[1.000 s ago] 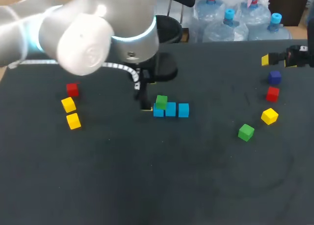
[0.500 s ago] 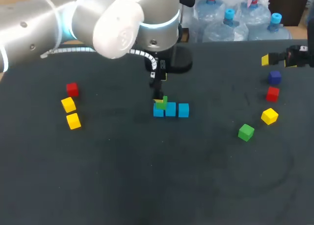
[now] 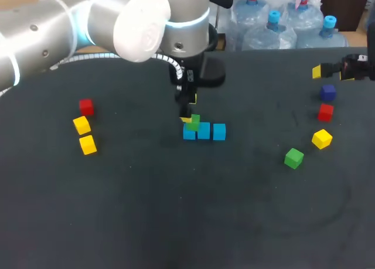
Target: Place the blue cubes, place green cubes on the blue cubes, place the yellow cubes on the green cubes, then place the red cubes on the yellow cubes, and place purple cube on the red cubes.
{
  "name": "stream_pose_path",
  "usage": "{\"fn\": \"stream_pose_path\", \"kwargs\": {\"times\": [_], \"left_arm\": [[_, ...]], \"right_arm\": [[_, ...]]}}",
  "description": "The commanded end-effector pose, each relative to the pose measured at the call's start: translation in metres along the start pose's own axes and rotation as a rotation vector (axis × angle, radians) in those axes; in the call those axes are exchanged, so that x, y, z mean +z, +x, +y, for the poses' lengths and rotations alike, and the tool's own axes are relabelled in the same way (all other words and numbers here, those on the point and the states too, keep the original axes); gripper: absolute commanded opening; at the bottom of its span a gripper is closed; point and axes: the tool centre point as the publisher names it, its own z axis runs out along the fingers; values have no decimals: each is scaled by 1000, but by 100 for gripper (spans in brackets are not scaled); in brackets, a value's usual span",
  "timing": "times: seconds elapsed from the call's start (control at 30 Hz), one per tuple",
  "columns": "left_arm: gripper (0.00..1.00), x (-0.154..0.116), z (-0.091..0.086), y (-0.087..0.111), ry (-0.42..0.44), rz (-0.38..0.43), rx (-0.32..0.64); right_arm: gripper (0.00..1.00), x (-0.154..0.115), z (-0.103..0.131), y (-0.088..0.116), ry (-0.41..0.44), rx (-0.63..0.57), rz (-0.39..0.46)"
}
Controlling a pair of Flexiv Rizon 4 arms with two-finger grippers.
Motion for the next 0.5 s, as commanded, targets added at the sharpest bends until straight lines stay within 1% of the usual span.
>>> {"fn": "stream_pose_path", "kwargs": {"times": [0.03, 0.1, 0.23, 0.33, 0.37, 0.4, 0.43, 0.47, 0.5], "left_arm": [[45, 4, 4, -3, 23, 3, 3], [42, 4, 3, -4, 27, 3, 8], [43, 3, 2, -5, 33, 2, 14], [45, 2, 1, -3, 35, 4, 11], [44, 2, 1, -2, 34, 4, 10], [27, 1, 1, -2, 33, 4, 8], [5, 1, 1, -1, 32, 5, 7], [7, 0, 0, 0, 32, 4, 6], [26, 0, 0, 0, 33, 5, 7]], "right_arm": [[100, -1, 0, 0, 2, 0, 0], [100, -1, 0, 0, 2, 0, 0], [100, -1, 0, 0, 2, 0, 0], [100, -1, 0, 0, 2, 0, 0], [100, -1, 0, 0, 2, 0, 0], [100, -1, 0, 0, 2, 0, 0], [100, -1, 0, 0, 2, 0, 0], [100, -1, 0, 0, 2, 0, 0], [100, -1, 0, 0, 2, 0, 0]]}}
